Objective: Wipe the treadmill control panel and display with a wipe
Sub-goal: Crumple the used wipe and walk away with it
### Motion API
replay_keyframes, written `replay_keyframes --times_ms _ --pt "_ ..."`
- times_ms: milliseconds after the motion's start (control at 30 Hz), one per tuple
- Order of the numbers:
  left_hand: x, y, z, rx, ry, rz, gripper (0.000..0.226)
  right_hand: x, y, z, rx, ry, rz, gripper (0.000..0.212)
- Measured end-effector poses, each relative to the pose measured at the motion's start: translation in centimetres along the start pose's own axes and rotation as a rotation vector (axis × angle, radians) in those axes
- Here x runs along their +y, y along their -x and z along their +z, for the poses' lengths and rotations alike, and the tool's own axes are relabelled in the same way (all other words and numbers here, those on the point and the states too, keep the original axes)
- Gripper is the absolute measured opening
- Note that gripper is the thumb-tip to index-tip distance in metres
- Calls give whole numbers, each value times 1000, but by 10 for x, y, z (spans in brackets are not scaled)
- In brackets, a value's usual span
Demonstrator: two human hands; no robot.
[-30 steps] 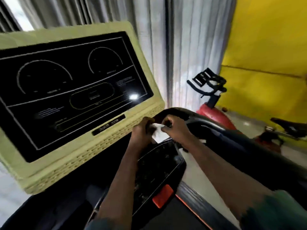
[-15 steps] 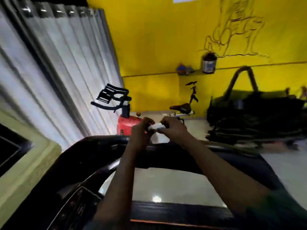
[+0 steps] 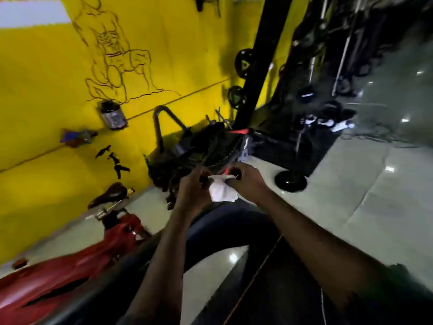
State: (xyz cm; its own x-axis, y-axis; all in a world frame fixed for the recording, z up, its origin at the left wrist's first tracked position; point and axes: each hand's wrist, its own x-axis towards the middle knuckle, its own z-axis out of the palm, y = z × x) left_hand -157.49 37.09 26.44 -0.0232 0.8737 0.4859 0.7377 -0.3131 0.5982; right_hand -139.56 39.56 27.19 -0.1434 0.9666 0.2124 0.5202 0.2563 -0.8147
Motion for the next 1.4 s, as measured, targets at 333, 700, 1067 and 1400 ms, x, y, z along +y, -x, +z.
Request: replay_keyframes --times_ms 333,700,1067,1400 --pt "142 -57 161 -370 347 354 29 103 43 -171 470 92 304 19" --pt "243 -91 296 -477 408 498 16 175 56 -297 662 114 390 15" --pt "229 -212 399 -520 517 555 10 256 -72 -330 690 95 462 15" --pt "195 -378 495 -677 533 554 21 332 -245 -359 685 152 481 12"
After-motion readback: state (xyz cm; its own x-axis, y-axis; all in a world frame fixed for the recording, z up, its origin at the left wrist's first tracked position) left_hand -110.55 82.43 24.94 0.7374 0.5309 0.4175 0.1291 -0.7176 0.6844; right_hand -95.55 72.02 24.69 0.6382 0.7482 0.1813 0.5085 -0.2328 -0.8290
